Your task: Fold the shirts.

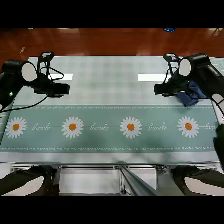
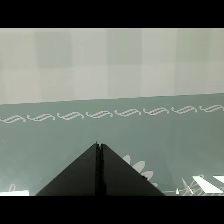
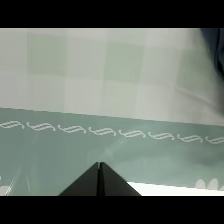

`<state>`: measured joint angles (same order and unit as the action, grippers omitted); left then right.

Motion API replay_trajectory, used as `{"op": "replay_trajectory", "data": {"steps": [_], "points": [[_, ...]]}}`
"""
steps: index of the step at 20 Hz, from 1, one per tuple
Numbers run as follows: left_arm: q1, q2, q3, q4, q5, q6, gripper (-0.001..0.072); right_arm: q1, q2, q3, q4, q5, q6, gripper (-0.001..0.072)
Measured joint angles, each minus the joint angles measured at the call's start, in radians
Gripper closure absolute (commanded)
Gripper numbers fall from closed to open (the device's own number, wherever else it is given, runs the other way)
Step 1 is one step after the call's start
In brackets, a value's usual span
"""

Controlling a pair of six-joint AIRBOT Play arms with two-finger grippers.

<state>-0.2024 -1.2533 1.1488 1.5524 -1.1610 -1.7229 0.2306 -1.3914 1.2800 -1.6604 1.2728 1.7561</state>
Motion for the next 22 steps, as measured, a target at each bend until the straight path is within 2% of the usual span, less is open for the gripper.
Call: {"op": "replay_trajectory", "data": {"steps": [14, 18, 19, 20, 21, 22], "points": [[0.0, 0.0, 0.0, 0.0, 0.003, 0.0, 0.0689, 0.0, 0.0, 0.0, 0.0, -0.001, 0.0, 0.0692], [0.0, 0.0, 0.0, 0.0, 0.05, 0.0, 0.0687, 0.0, 0.0, 0.0, 0.0, -0.055, 0.0, 0.0689], [0.0, 0.0, 0.0, 0.0, 0.068, 0.0, 0.0643, 0.0, 0.0, 0.0, -0.004, -0.092, 0.0, 0.0589], [0.001, -0.002, 0.0, 0.0, 0.092, 0.0, 0.0432, 0.0, 0.0, 0.0, -0.019, -0.141, 0.0, 0.0317], [0.001, -0.005, 0.0, 0.0, 0.113, 0.0, 0.0208, 0.0, -0.001, 0.0, -0.049, -0.195, 0.0, 0.0294], [0.001, -0.01, 0.0, 0.0, 0.129, -0.001, 0.02, 0.0, -0.001, 0.0, -0.096, -0.252, 0.0, 0.0295]]}}
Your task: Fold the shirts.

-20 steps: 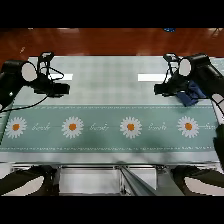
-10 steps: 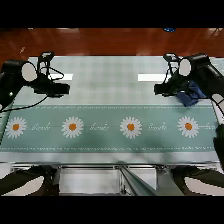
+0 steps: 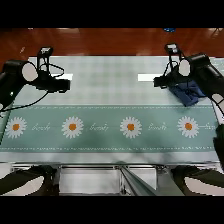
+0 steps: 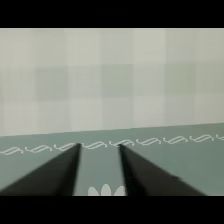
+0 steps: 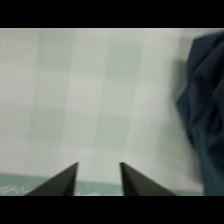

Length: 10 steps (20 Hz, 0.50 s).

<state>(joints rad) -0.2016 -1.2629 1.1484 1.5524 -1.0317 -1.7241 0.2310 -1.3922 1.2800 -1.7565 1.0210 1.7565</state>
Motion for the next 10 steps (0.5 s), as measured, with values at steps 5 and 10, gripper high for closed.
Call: {"op": "replay_trajectory", "data": {"steps": [5, 10], "points": [[0.01, -0.022, -0.002, 0.014, 0.0, 0.0, 0.0201, -0.086, 0.0, 0.016, -0.37, -0.149, 0.158, 0.03], [0.013, -0.028, -0.024, 0.018, -0.028, 0.0, 0.0201, -0.349, -0.045, 0.021, -0.304, -0.174, 0.249, 0.0301]]}}
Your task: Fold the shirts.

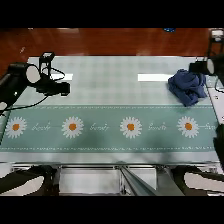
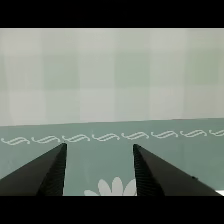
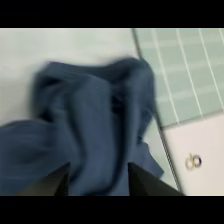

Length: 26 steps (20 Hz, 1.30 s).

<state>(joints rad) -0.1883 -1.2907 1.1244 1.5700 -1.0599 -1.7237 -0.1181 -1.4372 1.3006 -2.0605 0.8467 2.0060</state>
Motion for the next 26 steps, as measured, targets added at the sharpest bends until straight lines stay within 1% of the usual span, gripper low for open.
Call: {"op": "replay_trajectory", "data": {"steps": [3, 5, 10, 13, 14, 15, 16, 17, 18, 21, 26], "points": [[0.0, -0.005, -0.007, 0.0, 0.0, 0.0, 0.0201, -0.132, -0.036, 0.001, 0.14, 0.006, -0.012, 0.0301], [0.0, -0.009, -0.009, 0.001, 0.003, 0.0, 0.02, -0.187, -0.065, 0.001, 0.203, 0.008, -0.032, 0.0302], [0.0, -0.023, -0.01, 0.0, 0.005, -0.001, 0.0201, -0.234, -0.169, 0.001, 0.4, -0.008, -0.135, 0.0306], [0.0, -0.034, -0.012, -0.037, 0.003, -0.001, 0.0201, -0.241, -0.22, 0.001, 0.504, -0.016, -0.189, 0.0313], [0.0, -0.039, -0.012, -0.053, 0.002, -0.001, 0.0201, -0.243, -0.232, 0.001, 0.543, -0.016, -0.213, 0.035], [0.0, -0.045, -0.012, -0.071, 0.002, -0.001, 0.0201, -0.244, -0.241, 0.001, 0.582, -0.014, -0.239, 0.0425], [0.0, -0.049, -0.013, -0.086, 0.002, 0.0, 0.0201, -0.244, -0.249, 0.001, 0.628, -0.009, -0.271, 0.0517], [0.0, -0.051, -0.012, -0.097, 0.001, 0.0, 0.0201, -0.245, -0.254, 0.001, 0.665, 0.002, -0.303, 0.0675], [0.001, -0.051, -0.013, -0.106, -0.006, 0.0, 0.0201, -0.245, -0.257, 0.001, 0.699, 0.018, -0.333, 0.0691], [0.016, -0.03, -0.013, -0.118, -0.049, 0.009, 0.0201, -0.246, -0.24, 0.01, 0.761, 0.095, -0.403, 0.0692], [0.084, 0.109, -0.013, -0.124, -0.123, 0.058, 0.0201, -0.246, -0.068, 0.101, 0.841, 0.148, -0.499, 0.0692]]}}
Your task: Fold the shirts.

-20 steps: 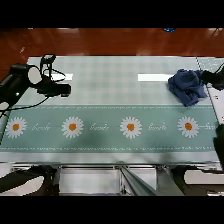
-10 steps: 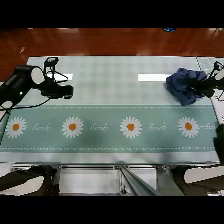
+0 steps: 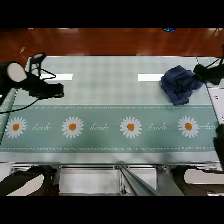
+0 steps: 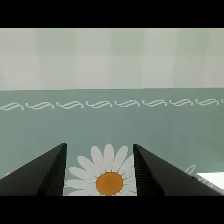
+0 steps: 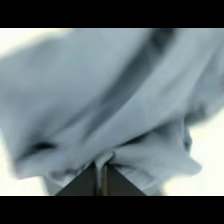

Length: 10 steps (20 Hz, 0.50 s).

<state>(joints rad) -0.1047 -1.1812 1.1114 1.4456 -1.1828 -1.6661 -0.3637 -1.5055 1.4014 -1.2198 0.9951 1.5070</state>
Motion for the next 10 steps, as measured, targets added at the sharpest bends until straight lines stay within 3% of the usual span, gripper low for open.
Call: {"op": "replay_trajectory", "data": {"steps": [10], "points": [[0.081, 0.398, -0.158, -0.031, 0.022, 0.037, 0.0201, 0.0, 0.346, 0.298, 0.272, 0.029, -0.137, 0.0692]]}}
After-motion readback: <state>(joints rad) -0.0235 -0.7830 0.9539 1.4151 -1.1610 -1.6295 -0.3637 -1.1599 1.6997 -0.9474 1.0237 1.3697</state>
